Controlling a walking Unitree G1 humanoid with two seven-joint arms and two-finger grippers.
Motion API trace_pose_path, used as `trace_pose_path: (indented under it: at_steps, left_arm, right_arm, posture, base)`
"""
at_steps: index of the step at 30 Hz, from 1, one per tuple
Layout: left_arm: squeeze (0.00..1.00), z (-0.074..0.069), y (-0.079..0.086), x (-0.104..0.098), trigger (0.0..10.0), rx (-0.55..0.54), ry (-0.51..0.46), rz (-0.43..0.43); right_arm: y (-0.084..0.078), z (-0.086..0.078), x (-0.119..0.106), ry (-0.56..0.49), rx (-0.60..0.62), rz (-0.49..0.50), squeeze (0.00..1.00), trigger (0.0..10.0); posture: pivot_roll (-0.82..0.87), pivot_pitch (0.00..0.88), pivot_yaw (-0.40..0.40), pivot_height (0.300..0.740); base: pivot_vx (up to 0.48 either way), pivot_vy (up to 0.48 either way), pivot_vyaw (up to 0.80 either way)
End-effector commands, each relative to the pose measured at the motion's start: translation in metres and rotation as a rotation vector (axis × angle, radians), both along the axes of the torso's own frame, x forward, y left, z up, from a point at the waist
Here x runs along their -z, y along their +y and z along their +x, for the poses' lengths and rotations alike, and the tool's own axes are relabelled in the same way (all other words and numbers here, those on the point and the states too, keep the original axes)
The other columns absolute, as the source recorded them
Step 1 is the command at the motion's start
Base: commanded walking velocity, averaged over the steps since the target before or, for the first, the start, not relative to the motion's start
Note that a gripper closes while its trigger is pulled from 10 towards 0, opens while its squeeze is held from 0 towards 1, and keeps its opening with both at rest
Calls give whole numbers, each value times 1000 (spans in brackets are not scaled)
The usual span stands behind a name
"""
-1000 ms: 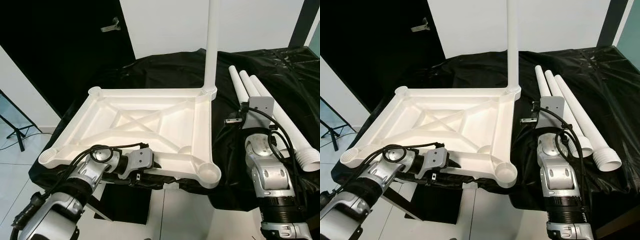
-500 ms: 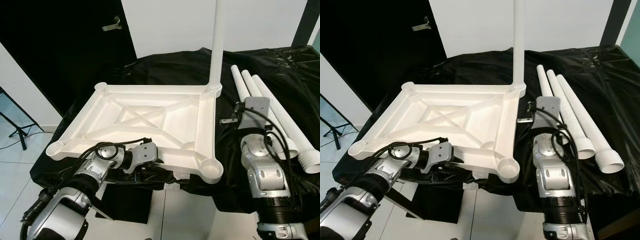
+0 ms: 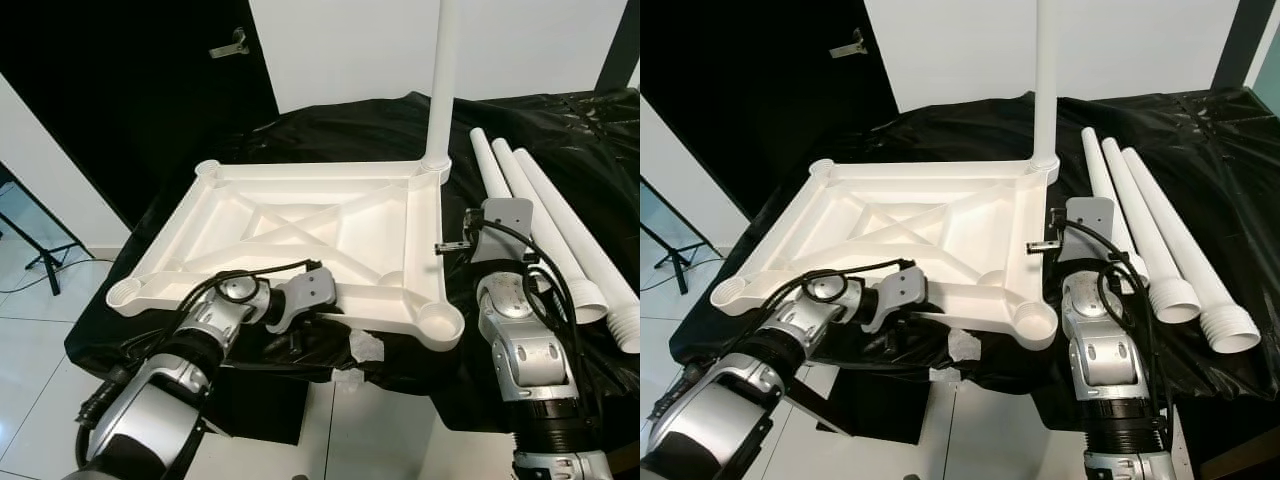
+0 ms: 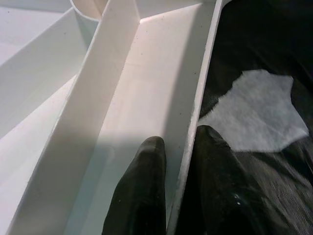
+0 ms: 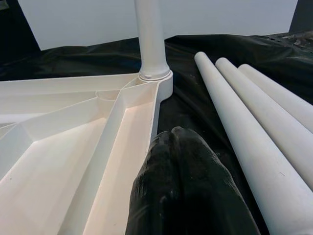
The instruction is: Building children table
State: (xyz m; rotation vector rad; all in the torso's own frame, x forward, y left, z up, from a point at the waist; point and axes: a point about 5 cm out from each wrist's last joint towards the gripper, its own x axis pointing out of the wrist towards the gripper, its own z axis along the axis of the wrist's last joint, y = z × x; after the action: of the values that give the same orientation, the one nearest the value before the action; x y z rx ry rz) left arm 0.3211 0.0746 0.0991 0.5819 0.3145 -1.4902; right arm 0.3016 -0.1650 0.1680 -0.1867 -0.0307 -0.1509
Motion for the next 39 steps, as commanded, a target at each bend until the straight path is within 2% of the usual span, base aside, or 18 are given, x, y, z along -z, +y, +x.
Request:
trace_pose_path:
  at_steps: [1,5,11,12,19,21,22,23,25,26,28,31,39]
  left_arm:
    - [0,1,-11,12,9373,-140,-38,-29]
    - [0,5,-26,8,9451,-176,-39,-53]
    - [0,7,-33,5,9804,-207,-34,-84]
    - [0,8,-37,4,10000,-234,-34,-118]
    - [0,10,-39,4,10000,-276,-42,-129]
    - [0,11,-39,6,10000,-281,-45,-122]
    - [0,10,-37,7,10000,-284,-46,-113]
    - [0,10,-37,7,10000,-284,-46,-113]
    - [0,10,-36,9,10000,-291,-47,-105]
    - [0,10,-36,9,10000,-291,-47,-105]
    - [0,10,-35,11,10000,-295,-39,-103]
    - [0,9,-35,12,10000,-296,-34,-103]
    - [0,10,-41,10,10000,-309,-36,-126]
  right_arm:
    - [2,-1,2,11,-2,2,0,10000]
    - [5,0,2,12,-7,3,0,10000]
    - [5,-1,2,12,-7,4,0,10000]
    - [7,-3,5,19,-11,8,0,10000]
    - [15,-13,14,39,-26,9,0,10000]
    - [12,-17,14,27,6,8,0,10000]
    - [4,-21,10,-3,73,6,0,10000]
    - [4,-21,10,-3,73,6,0,10000]
    - [-9,-27,2,-48,165,-2,0,10000]
    - [-9,-27,2,-48,165,-2,0,10000]
    - [-23,-31,-9,-89,238,-23,0,10000]
    - [-32,-34,-16,-107,273,-39,0,10000]
    - [-37,-35,-20,-109,287,-45,0,10000]
  posture:
    - [-186,0,141,740]
    - [-187,0,145,740]
    - [-192,0,149,740]
    - [-193,0,150,740]
    - [-193,0,146,740]
    - [-195,0,144,740]
    - [-196,0,144,740]
    - [-196,0,144,740]
    - [-206,0,147,740]
    - [-206,0,147,740]
    - [-217,0,149,740]
    - [-222,0,146,740]
    - [-225,0,139,740]
  base:
    - [0,0,0]
    - [0,0,0]
    - [0,0,0]
    - [0,0,0]
    - [0,0,0]
    - [0,0,0]
    - [0,0,0]
    - [0,0,0]
    - [0,0,0]
    - [0,0,0]
    - [0,0,0]
    - [0,0,0]
    - [0,0,0]
